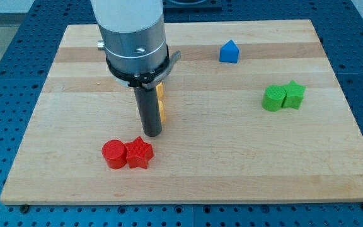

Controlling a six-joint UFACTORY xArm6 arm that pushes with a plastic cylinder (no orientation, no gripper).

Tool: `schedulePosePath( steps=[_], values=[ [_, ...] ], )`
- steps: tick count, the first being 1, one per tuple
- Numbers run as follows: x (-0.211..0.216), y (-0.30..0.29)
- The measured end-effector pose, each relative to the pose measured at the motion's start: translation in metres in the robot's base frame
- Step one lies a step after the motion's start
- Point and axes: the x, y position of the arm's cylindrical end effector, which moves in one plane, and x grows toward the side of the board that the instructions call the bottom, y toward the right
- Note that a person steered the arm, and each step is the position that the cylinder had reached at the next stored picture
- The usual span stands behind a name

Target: Point your arm towards red circle

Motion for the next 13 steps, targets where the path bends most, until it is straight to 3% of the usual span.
schedulePosePath(
  steps=[3,5,7,9,11,13],
  values=[
    [0.004,0.004],
    [0.004,0.061],
    [0.004,0.066],
    [0.047,0.066],
    [0.094,0.013],
    [0.102,-0.072]
  ],
)
